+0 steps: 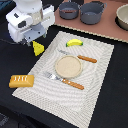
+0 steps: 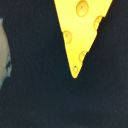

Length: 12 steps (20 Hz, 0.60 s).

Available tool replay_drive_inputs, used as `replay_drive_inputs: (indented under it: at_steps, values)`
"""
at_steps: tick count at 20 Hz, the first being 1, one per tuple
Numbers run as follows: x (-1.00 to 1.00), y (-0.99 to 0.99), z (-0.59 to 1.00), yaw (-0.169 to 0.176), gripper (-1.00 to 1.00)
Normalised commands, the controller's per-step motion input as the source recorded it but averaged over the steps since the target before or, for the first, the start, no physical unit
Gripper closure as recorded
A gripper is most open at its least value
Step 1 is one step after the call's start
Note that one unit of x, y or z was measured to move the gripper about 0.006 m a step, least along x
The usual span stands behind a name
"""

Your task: Interact with the objects in diverse but meaningful ways.

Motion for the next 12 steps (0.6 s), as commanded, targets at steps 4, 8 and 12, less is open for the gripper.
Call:
replay_drive_inputs:
  at_steps: [4,8,12]
  values:
    - [-0.03,-0.09,-0.33,-0.013,-1.00]
    - [-0.06,-0.08,-0.39,-0.008,-1.00]
    - [-0.11,-0.08,-0.42,0.000,-1.00]
